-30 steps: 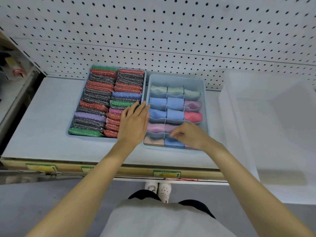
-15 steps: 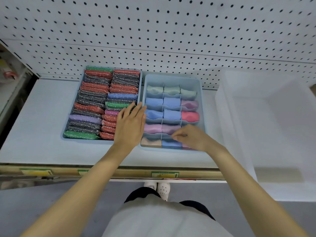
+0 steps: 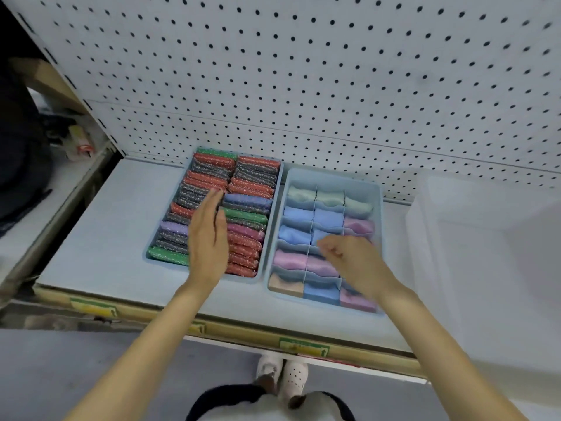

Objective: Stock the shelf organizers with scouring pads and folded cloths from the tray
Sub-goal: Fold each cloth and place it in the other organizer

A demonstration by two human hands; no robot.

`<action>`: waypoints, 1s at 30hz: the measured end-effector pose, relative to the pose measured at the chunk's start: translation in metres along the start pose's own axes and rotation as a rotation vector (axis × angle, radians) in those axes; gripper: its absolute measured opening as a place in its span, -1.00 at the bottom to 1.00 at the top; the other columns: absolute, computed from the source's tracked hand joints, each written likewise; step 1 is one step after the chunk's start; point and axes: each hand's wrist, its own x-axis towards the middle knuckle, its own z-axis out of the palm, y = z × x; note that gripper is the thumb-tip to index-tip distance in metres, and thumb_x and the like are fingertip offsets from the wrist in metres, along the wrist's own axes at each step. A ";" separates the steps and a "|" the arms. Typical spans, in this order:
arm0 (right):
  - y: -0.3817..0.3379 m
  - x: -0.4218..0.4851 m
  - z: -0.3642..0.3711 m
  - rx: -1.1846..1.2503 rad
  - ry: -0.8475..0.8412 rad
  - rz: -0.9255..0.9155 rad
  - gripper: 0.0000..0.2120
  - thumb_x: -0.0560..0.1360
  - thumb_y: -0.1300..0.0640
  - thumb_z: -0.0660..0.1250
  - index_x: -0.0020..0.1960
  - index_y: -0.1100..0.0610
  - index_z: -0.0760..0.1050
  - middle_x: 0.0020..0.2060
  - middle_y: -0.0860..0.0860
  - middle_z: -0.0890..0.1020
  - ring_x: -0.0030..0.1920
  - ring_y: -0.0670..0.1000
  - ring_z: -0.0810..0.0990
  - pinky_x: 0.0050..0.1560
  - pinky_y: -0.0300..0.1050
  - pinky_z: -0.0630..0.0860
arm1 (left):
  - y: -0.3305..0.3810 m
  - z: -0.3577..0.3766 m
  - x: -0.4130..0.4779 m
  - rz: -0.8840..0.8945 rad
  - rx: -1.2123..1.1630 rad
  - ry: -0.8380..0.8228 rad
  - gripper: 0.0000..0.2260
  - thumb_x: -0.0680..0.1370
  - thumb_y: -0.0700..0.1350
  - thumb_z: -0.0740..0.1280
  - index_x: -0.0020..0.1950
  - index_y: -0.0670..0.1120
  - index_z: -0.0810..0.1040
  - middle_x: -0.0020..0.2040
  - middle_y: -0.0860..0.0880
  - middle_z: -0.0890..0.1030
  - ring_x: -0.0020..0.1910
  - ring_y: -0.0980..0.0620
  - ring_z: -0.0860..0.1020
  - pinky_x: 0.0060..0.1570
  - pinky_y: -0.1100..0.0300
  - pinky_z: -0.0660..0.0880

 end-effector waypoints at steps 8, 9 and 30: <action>-0.125 0.040 0.098 -0.134 -0.124 -0.271 -0.41 0.60 -0.15 -0.20 0.55 0.12 -0.03 0.54 -0.01 -0.03 0.53 -0.06 -0.12 0.46 -0.19 -0.29 | -0.085 -0.082 0.022 0.358 0.650 -0.400 -0.52 0.66 0.07 -0.07 0.54 -0.10 0.18 0.54 -0.06 0.16 0.53 0.01 0.08 0.50 0.07 -0.10; -0.125 0.045 0.112 -0.227 -0.113 -0.262 -0.37 0.59 -0.19 -0.24 0.55 0.13 -0.02 0.54 0.01 -0.02 0.53 -0.04 -0.13 0.48 -0.11 -0.26 | -0.091 -0.086 0.026 0.378 0.711 -0.458 -0.50 0.66 0.09 -0.09 0.55 -0.09 0.13 0.55 -0.05 0.12 0.54 0.02 0.04 0.50 0.05 -0.13; -0.132 0.122 0.140 -0.412 0.249 0.132 -0.51 0.61 0.00 -0.07 0.45 0.18 0.27 0.41 0.13 0.38 0.43 0.10 0.33 0.41 0.11 0.25 | -0.097 -0.055 0.060 0.541 0.741 -0.731 -0.48 0.65 0.12 -0.21 0.50 -0.05 0.24 0.49 -0.09 0.29 0.49 -0.10 0.22 0.40 -0.10 0.06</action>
